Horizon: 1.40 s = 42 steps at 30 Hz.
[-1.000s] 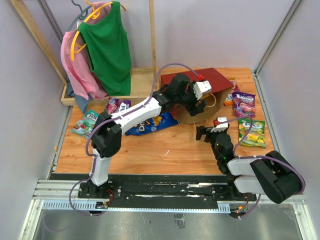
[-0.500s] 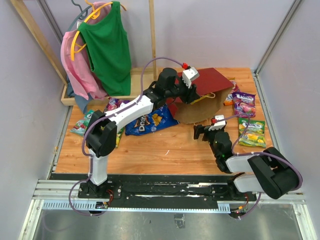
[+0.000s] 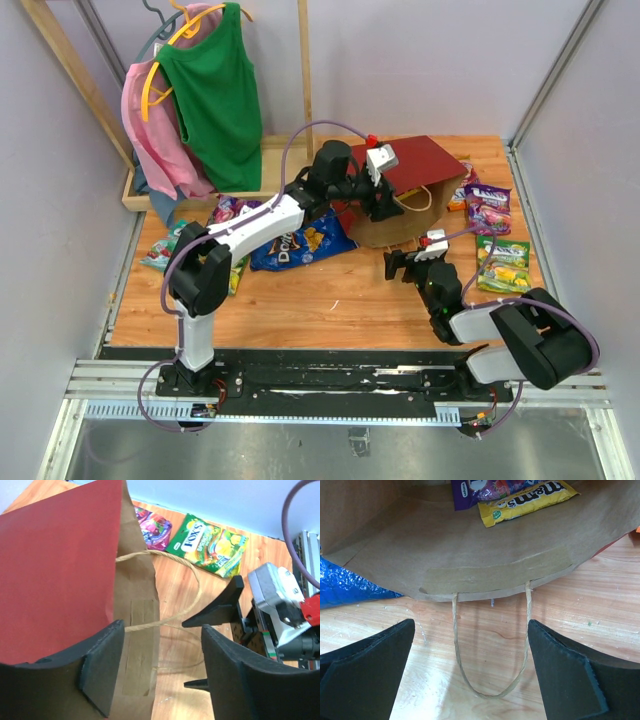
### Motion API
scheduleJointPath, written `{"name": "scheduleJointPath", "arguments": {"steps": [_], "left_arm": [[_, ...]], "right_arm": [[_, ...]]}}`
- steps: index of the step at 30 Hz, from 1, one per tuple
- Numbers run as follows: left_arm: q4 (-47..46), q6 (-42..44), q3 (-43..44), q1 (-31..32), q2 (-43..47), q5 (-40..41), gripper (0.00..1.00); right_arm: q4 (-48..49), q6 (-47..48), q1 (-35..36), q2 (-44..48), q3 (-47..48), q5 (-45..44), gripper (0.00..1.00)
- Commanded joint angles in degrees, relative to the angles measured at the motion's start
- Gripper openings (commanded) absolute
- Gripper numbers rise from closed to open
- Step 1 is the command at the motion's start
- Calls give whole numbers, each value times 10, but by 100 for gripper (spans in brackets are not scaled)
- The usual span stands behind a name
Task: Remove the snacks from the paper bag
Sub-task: Pick up the snack from the paper bag.
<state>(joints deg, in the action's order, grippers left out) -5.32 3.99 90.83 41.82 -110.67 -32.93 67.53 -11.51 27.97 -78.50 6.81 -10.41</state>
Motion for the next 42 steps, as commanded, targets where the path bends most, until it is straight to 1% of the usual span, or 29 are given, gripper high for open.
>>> {"name": "scheduleJointPath", "arguments": {"steps": [1,2,3,4,6,7,8,10,15,23,28,31,34,37,42], "left_arm": [[39,56,0,3,33,-52,70],[51,67,-1,3,36,-44,71],[59,75,-3,4,39,-26,76],[60,81,-5,11,40,21,79],[54,111,-11,31,33,102,80],[41,117,-17,40,28,128,80],[20,118,-26,45,25,135,80],[-26,105,-48,45,25,127,81],[-71,94,-59,45,26,120,81],[-169,56,-54,45,0,141,80],[-174,41,-25,45,-26,120,78],[-163,50,-19,45,-32,102,76],[-158,63,-33,45,-24,100,76],[-150,66,-38,45,-18,98,78],[-158,48,-61,40,6,75,79]], "right_arm": [[13,1,-5,12,6,4,97],[12,0,-5,13,6,4,97],[11,-1,-5,13,5,4,97],[12,-2,-5,13,5,4,97],[12,-3,-5,10,6,6,97],[12,-4,-5,9,7,9,97],[14,-4,-5,8,8,11,97],[14,-5,-5,9,7,14,97],[1,-5,-5,27,0,9,98],[-3,-5,-5,31,0,15,98],[-10,-3,-6,39,-1,12,98],[-12,1,-5,39,-1,9,98],[-15,0,-5,38,-1,8,99],[-11,-1,-5,27,3,13,99],[5,-6,-5,3,7,21,100]]}}
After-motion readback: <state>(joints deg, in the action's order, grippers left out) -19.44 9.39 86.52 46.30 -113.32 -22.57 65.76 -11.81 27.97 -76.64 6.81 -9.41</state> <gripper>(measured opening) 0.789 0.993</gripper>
